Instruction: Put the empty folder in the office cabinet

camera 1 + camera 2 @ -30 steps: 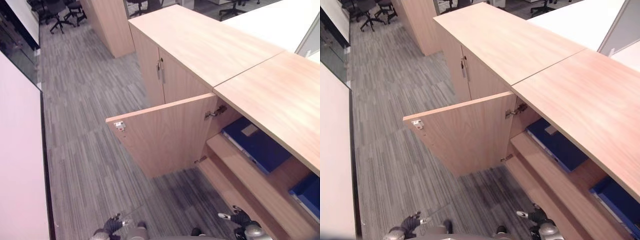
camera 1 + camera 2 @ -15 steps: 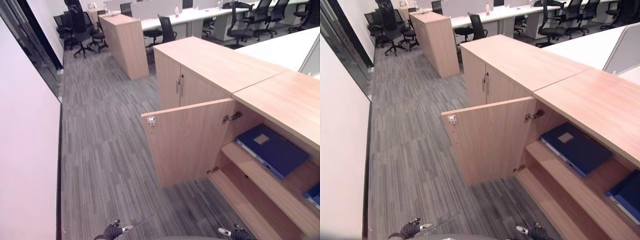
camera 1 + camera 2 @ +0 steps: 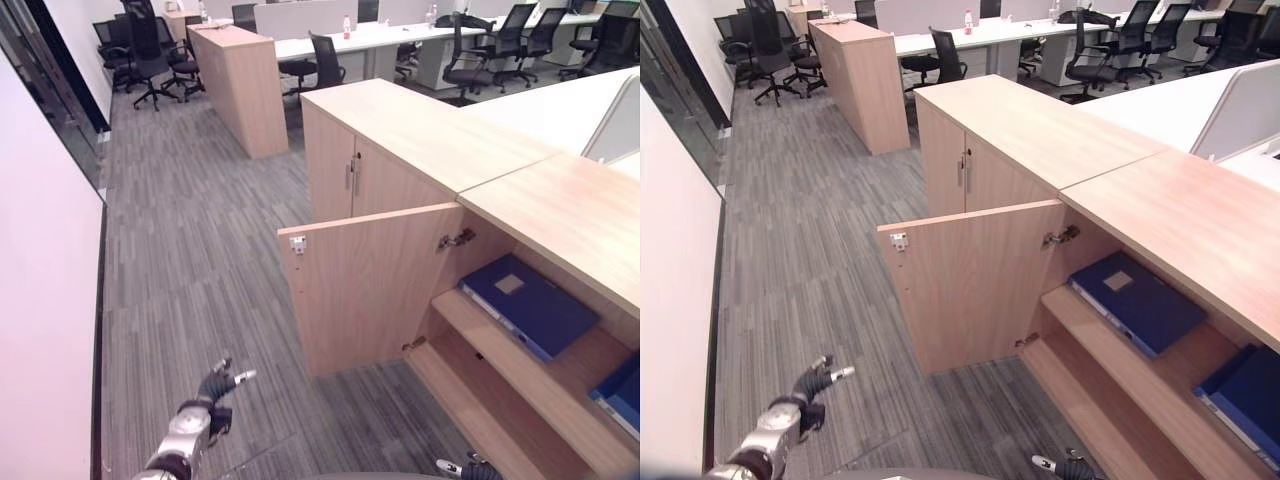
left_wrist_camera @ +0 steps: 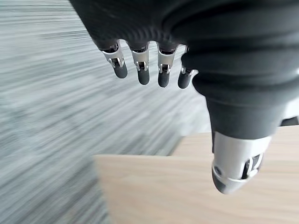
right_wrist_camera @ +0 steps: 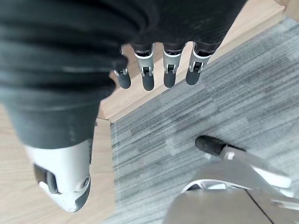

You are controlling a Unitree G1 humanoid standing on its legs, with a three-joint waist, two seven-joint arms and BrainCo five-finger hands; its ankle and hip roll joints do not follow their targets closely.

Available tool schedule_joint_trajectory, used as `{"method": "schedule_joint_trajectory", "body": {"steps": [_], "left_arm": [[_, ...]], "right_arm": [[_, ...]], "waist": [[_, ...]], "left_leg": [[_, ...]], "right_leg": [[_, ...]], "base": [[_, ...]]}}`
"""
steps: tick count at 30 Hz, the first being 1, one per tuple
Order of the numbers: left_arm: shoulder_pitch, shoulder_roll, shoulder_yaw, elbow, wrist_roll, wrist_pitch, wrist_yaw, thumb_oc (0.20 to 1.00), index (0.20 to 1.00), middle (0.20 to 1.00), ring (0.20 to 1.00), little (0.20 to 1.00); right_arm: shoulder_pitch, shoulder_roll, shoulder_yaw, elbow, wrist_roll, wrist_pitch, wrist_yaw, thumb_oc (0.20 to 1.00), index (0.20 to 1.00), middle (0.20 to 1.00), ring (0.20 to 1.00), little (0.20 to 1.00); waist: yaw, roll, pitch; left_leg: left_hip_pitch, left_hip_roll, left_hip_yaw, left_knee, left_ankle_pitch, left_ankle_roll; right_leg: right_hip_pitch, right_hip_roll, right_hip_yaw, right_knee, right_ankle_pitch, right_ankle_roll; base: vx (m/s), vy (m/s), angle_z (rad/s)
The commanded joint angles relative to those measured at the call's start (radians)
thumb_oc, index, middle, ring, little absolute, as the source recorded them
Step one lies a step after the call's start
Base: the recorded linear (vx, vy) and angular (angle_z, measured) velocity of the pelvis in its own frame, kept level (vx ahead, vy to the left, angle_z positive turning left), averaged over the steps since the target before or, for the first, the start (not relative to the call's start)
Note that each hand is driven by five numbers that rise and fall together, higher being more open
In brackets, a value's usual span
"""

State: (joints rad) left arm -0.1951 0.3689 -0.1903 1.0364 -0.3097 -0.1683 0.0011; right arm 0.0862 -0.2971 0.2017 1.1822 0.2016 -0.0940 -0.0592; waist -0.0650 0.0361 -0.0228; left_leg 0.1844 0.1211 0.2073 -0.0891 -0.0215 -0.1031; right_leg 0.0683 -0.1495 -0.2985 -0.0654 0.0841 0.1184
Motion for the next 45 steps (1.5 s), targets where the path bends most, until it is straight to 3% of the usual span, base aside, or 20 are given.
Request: {"method": "schedule_joint_trajectory", "body": {"steps": [1,3,7,11,16,23,30,37,43,45], "left_arm": [[-0.108,0.075,0.056,0.046,-0.051,-0.049,0.019,1.000,1.000,1.000,1.000,1.000],[-0.202,0.147,0.052,0.056,-0.057,-0.052,0.027,1.000,1.000,1.000,1.000,1.000],[-0.283,0.182,0.036,0.072,-0.065,-0.054,0.029,1.000,1.000,1.000,1.000,1.000],[-0.506,0.220,-0.032,0.083,-0.109,-0.069,0.059,1.000,1.000,1.000,1.000,1.000],[-0.698,0.211,-0.091,0.131,-0.156,-0.079,0.083,1.000,1.000,1.000,1.000,1.000],[-0.781,0.158,-0.125,0.168,-0.164,-0.076,0.085,1.000,1.000,1.000,1.000,1.000],[-0.791,0.079,-0.176,0.170,-0.113,-0.068,0.063,1.000,1.000,1.000,1.000,1.000],[-0.712,0.000,-0.277,0.066,-0.038,-0.080,0.022,1.000,1.000,1.000,1.000,1.000],[-0.417,-0.075,-0.342,-0.159,-0.014,-0.089,-0.043,1.000,1.000,1.000,1.000,1.000],[-0.312,-0.056,-0.371,-0.227,0.014,-0.087,-0.081,1.000,1.000,1.000,1.000,1.000]], "right_arm": [[-0.054,0.013,0.056,0.028,-0.051,-0.002,0.012,1.000,1.000,1.000,1.000,1.000],[-0.066,0.005,0.081,0.010,-0.056,-0.005,0.019,1.000,1.000,1.000,1.000,1.000],[-0.072,-0.001,0.091,0.010,-0.054,-0.006,0.023,1.000,1.000,1.000,1.000,1.000],[-0.130,-0.018,0.113,-0.007,-0.026,-0.014,0.008,1.000,1.000,1.000,1.000,1.000],[-0.189,-0.022,0.150,-0.008,-0.009,-0.023,-0.010,1.000,1.000,1.000,1.000,1.000],[-0.207,-0.015,0.173,-0.009,0.001,-0.029,-0.020,1.000,1.000,1.000,1.000,1.000],[-0.209,-0.008,0.192,-0.017,-0.012,-0.031,-0.024,1.000,1.000,1.000,1.000,1.000],[-0.203,-0.008,0.186,-0.015,-0.021,-0.033,-0.021,1.000,1.000,1.000,1.000,1.000],[-0.182,-0.001,0.119,0.008,-0.020,-0.019,-0.020,1.000,1.000,1.000,1.000,1.000],[-0.172,-0.001,0.088,0.014,-0.014,-0.015,-0.014,1.000,1.000,1.000,1.000,1.000]], "waist": [[-0.010,-0.053,-0.004],[-0.024,-0.065,0.010],[-0.034,-0.074,0.026],[-0.059,-0.090,0.112],[-0.086,-0.098,0.171],[-0.111,-0.119,0.193],[-0.129,-0.142,0.209],[-0.120,-0.134,0.219],[-0.083,-0.096,0.197],[-0.072,-0.083,0.177]], "left_leg": [[-0.027,-0.014,0.003,0.026,-0.007,0.005],[-0.026,-0.008,0.032,0.022,-0.004,0.005],[-0.033,-0.005,0.038,0.019,0.000,0.003],[-0.144,-0.001,0.021,0.045,0.022,0.000],[-0.267,-0.008,0.005,0.073,0.045,0.003],[-0.327,-0.006,0.010,0.094,0.054,0.003],[-0.323,0.003,0.024,0.105,0.045,0.000],[-0.299,-0.001,0.023,0.104,0.036,0.001],[-0.255,-0.020,0.005,0.095,0.020,0.012],[-0.236,-0.026,0.004,0.092,0.012,0.017]], "right_leg": [[-0.013,-0.063,0.059,0.046,-0.052,0.095],[-0.037,-0.053,0.075,0.044,-0.042,0.103],[-0.045,-0.052,0.078,0.039,-0.036,0.108],[-0.137,-0.054,0.099,0.043,-0.011,0.114],[-0.253,-0.066,0.126,0.060,0.021,0.117],[-0.315,-0.075,0.151,0.077,0.034,0.118],[-0.330,-0.073,0.167,0.085,0.035,0.116],[-0.310,-0.072,0.165,0.090,0.026,0.111],[-0.252,-0.086,0.147,0.093,0.006,0.109],[-0.230,-0.095,0.144,0.092,0.000,0.111]], "base": [[0.01,0.003,-0.33],[0.01,-0.007,-0.51],[-0.02,0.003,-0.29],[-0.24,0.007,-0.04],[-0.18,0.023,0.10],[-0.04,0.011,-0.03],[0.00,-0.017,-0.04],[0.00,-0.003,-0.02],[0.04,0.023,0.06],[0.09,0.069,0.18]]}}
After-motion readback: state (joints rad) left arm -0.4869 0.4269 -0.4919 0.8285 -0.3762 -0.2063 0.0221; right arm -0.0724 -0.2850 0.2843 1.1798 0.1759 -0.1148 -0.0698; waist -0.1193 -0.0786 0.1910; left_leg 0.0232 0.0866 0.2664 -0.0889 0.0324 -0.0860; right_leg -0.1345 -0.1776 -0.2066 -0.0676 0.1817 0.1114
